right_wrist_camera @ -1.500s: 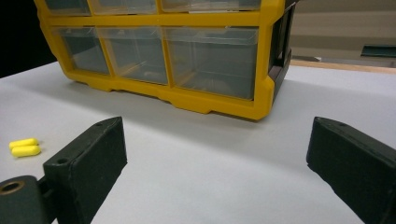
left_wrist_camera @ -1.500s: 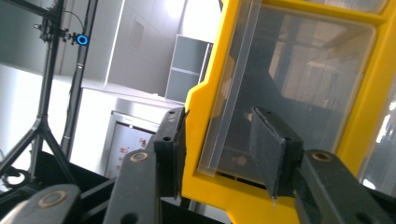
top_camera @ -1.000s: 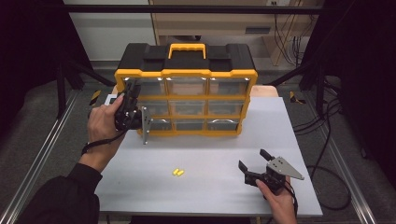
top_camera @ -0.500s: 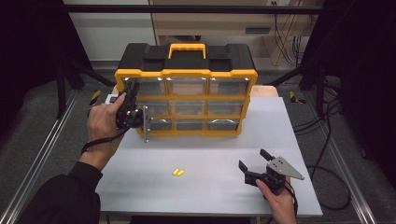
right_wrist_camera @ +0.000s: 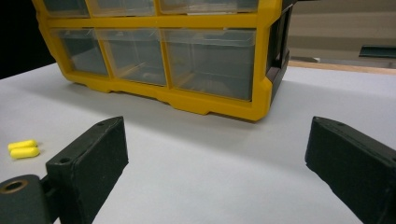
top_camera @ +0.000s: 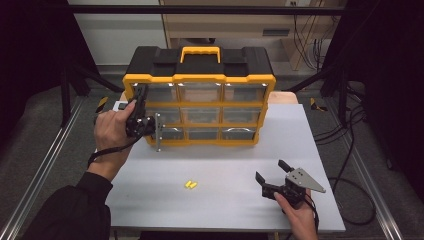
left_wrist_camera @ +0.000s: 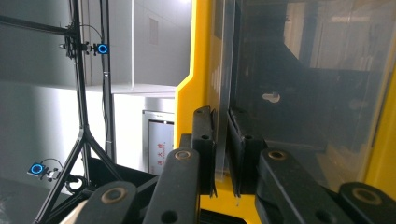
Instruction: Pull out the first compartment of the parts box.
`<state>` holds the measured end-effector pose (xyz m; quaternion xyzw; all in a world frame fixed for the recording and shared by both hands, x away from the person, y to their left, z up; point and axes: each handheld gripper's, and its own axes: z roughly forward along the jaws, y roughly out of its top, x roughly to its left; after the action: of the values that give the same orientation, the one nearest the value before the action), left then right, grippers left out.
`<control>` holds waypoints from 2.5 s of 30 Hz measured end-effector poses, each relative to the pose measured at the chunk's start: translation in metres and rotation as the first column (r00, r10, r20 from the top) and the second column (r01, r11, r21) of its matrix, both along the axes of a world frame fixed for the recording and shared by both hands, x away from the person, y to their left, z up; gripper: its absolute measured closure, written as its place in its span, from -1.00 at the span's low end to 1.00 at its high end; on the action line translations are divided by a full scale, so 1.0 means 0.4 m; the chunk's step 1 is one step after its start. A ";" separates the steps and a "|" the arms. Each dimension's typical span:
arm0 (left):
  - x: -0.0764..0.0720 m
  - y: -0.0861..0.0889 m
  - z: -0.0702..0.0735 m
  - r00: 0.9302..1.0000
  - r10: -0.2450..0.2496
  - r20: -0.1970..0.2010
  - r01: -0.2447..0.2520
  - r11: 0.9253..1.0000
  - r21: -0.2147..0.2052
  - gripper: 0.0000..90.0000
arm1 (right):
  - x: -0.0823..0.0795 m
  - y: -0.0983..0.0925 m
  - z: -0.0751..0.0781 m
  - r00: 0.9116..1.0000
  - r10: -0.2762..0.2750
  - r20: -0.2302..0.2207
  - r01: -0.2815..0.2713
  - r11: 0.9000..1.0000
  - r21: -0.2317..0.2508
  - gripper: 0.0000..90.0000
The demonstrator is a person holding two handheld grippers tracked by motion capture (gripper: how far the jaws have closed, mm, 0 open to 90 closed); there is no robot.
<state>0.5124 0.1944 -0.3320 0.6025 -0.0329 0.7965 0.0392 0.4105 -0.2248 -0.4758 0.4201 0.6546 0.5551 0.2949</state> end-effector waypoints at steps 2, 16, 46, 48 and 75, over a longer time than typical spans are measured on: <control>-0.002 -0.001 -0.001 1.000 0.000 0.003 0.000 1.000 0.004 0.83 | 0.000 0.000 0.000 1.000 -0.001 0.001 0.001 1.000 -0.001 -0.87; -0.034 0.001 -0.003 1.000 -0.010 0.018 0.010 1.000 -0.004 0.84 | 0.000 0.001 -0.001 1.000 0.002 -0.002 -0.002 1.000 -0.002 -0.87; -0.115 -0.005 -0.007 1.000 -0.013 0.027 0.015 0.999 -0.043 0.85 | 0.001 0.003 -0.002 1.000 0.016 0.000 -0.016 1.000 -0.001 -0.87; -0.118 -0.005 -0.006 1.000 -0.013 0.025 0.014 0.999 -0.045 0.84 | 0.001 0.005 -0.001 1.000 0.017 -0.005 -0.017 1.000 0.001 -0.87; -0.138 -0.008 -0.006 1.000 -0.015 0.026 0.016 0.998 -0.061 0.84 | -0.002 0.009 -0.003 0.999 0.039 0.020 -0.038 0.999 -0.038 -0.92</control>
<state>0.4572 0.1911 -0.3345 0.5906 -0.0137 0.8043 0.0634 0.4098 -0.2213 -0.4769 0.3960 0.6696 0.5527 0.2987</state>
